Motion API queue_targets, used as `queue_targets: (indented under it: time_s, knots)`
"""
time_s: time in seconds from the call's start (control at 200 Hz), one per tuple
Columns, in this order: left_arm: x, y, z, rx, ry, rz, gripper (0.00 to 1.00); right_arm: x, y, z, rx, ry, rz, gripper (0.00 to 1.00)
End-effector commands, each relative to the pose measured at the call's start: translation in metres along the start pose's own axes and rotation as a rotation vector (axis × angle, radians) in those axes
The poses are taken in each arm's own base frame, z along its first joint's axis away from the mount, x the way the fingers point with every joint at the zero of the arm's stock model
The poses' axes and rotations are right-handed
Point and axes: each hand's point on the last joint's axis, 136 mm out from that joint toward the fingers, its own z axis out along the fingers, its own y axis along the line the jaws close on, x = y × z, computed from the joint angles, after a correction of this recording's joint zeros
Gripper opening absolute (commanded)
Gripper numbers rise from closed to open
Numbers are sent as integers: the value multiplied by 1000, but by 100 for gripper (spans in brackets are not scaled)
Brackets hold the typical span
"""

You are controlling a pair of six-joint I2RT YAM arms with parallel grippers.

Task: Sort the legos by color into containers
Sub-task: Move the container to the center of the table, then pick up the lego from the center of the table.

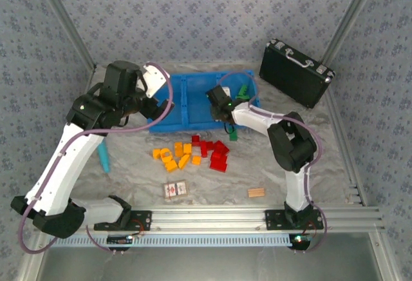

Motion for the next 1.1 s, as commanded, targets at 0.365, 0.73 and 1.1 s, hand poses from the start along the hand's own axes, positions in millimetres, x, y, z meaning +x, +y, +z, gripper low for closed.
queue_targets:
  time_s: [0.365, 0.73, 1.1]
  knots:
    - [-5, -2, -22, -9, -74, 44, 100, 39, -40, -103, 103, 60, -114, 71]
    - [-4, -3, -20, -5, -73, 50, 100, 118, -47, -81, 13, 198, 63, 47]
    - [-4, -2, -12, -8, -39, 57, 100, 97, -35, -27, -35, 203, 29, 69]
